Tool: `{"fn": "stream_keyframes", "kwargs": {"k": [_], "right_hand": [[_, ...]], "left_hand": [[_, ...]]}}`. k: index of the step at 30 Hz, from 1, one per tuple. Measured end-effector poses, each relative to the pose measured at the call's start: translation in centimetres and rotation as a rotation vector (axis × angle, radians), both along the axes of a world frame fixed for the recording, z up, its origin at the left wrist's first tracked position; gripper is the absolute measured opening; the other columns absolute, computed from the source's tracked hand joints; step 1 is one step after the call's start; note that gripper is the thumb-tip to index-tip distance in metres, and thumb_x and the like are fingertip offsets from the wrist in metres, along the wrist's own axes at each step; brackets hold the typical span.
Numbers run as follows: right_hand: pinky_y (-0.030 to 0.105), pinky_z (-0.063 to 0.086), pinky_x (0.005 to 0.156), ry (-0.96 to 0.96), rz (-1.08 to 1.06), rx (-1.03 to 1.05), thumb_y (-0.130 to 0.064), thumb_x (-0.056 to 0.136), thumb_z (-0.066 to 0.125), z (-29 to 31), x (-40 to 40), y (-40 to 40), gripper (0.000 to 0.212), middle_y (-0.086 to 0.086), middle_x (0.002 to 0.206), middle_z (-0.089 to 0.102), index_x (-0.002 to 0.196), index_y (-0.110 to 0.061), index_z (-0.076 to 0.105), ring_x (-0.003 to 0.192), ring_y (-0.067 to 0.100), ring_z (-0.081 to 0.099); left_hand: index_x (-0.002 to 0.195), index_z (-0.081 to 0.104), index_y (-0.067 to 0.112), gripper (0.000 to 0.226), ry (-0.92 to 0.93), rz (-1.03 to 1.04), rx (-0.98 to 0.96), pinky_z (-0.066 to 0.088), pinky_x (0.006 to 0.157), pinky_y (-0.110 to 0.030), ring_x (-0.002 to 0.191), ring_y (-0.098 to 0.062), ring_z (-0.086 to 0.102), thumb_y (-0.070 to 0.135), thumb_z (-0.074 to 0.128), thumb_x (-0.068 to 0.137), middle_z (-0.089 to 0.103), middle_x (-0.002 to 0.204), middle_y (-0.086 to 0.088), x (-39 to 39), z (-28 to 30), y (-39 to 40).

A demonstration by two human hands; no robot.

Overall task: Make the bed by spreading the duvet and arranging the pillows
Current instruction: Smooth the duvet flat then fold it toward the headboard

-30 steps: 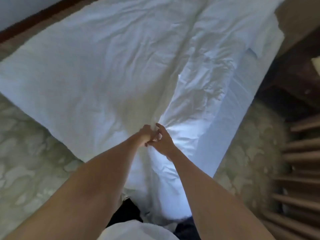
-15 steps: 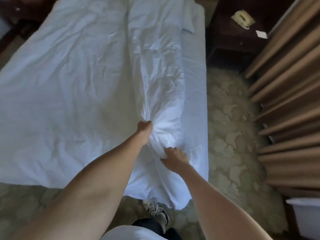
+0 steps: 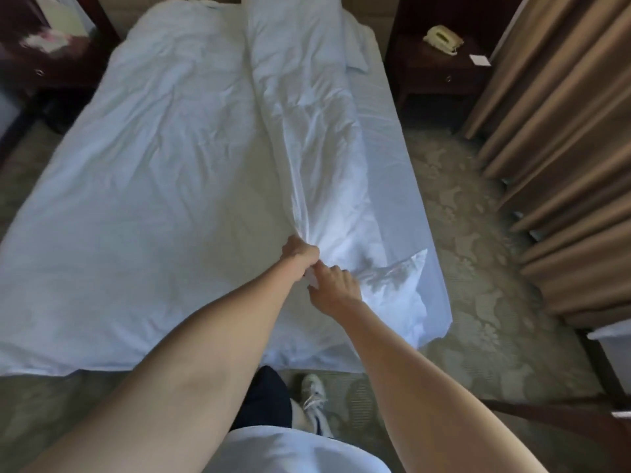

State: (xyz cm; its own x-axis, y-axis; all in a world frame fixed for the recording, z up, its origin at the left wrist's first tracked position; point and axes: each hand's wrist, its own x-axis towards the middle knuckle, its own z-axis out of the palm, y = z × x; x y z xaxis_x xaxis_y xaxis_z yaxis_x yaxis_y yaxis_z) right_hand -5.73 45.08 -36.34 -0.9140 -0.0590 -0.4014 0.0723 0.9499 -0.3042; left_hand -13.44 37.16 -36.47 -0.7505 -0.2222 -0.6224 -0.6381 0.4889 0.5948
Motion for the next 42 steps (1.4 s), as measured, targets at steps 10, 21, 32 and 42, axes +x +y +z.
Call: {"fn": "stream_keyframes", "kwargs": {"k": [10,21,32,42], "right_hand": [[0.032,0.040,0.084,0.037,0.000,0.297,-0.041,0.091,0.060,2.7,-0.1,-16.2,0.044,0.005,0.121,0.060,0.126,-0.014,0.054,0.114,0.026,0.058],[0.033,0.039,0.076,-0.084,-0.500,0.081,-0.028,0.086,0.062,2.5,3.7,-37.2,0.032,0.008,0.115,0.056,0.112,-0.011,0.056,0.108,0.032,0.058],[0.035,0.046,0.079,0.007,-0.743,0.043,-0.028,0.089,0.056,3.8,5.5,-52.9,0.026,0.008,0.115,0.057,0.109,-0.013,0.059,0.104,0.031,0.059],[0.034,0.048,0.069,-0.027,-0.710,0.049,-0.033,0.088,0.059,5.3,2.5,-73.8,0.023,0.006,0.102,0.061,0.100,-0.013,0.059,0.090,0.027,0.060]], "left_hand": [[0.132,0.045,0.006,0.043,0.187,-0.263,-0.217,0.056,0.083,-0.041,0.121,-0.039,0.052,0.008,0.049,0.089,0.051,0.136,-0.016,-1.2,1.8,-16.0],[0.140,0.035,0.008,0.063,0.157,-0.534,-0.126,0.057,0.079,-0.042,0.110,-0.038,0.061,0.007,0.056,0.080,0.051,0.130,-0.017,-2.8,0.9,-35.7],[0.117,0.060,-0.002,0.035,0.195,-1.062,-0.219,0.044,0.046,-0.023,0.068,-0.026,0.068,0.010,0.049,0.086,0.068,0.099,-0.018,0.5,2.9,-52.1],[0.107,0.061,-0.003,0.024,0.142,-1.253,-0.286,0.045,0.048,-0.025,0.075,-0.026,0.072,0.006,0.051,0.087,0.066,0.104,-0.022,-2.0,3.9,-75.5]]}}
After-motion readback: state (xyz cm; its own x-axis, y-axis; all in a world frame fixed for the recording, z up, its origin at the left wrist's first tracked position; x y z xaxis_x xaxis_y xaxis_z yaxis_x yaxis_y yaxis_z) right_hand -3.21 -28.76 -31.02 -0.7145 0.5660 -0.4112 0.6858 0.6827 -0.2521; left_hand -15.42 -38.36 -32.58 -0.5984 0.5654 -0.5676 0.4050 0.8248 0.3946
